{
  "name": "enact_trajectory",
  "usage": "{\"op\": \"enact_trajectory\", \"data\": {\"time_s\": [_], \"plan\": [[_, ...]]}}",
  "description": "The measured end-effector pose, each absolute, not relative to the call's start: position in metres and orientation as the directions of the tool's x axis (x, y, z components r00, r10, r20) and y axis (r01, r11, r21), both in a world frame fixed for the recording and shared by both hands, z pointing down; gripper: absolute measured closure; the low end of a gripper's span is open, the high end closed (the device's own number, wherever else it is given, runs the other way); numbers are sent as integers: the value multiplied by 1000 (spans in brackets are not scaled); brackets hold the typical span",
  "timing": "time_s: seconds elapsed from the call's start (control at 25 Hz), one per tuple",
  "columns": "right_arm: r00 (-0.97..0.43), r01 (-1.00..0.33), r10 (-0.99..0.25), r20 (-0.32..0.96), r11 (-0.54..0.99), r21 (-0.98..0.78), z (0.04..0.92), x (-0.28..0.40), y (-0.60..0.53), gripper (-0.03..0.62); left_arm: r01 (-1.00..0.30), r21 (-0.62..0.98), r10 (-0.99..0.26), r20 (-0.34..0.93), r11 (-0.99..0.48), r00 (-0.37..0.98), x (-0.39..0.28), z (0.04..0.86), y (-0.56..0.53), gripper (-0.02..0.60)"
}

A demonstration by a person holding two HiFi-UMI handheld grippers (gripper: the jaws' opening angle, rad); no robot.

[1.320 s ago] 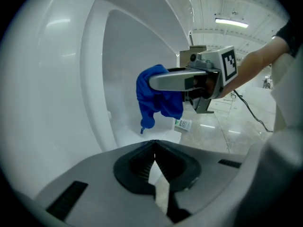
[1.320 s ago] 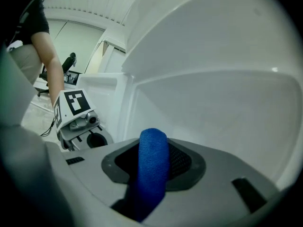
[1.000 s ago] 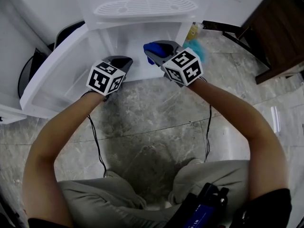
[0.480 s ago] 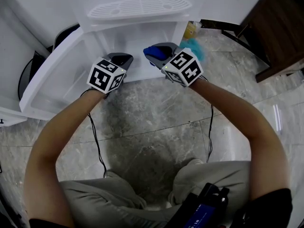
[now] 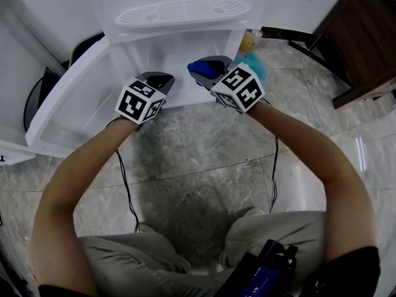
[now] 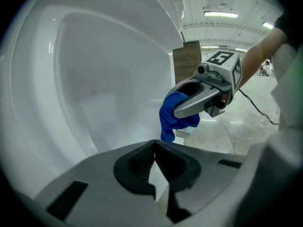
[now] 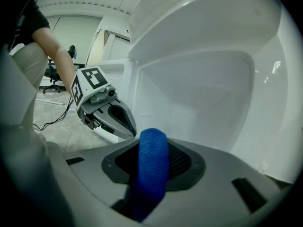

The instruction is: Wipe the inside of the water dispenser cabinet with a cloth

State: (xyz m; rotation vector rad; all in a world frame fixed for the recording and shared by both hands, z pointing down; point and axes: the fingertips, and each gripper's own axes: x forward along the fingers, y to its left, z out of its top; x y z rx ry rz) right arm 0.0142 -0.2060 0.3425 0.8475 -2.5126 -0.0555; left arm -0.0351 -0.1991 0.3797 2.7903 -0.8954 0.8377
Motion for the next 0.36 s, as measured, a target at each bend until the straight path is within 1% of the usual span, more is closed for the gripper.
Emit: {"op": "enact_trajectory", "data": {"time_s": [0.36], "plan": [[-692, -548, -575, 436, 812, 200, 341, 12, -209, 476, -553, -90, -506, 544, -829, 670, -35, 384, -198, 574]]}}
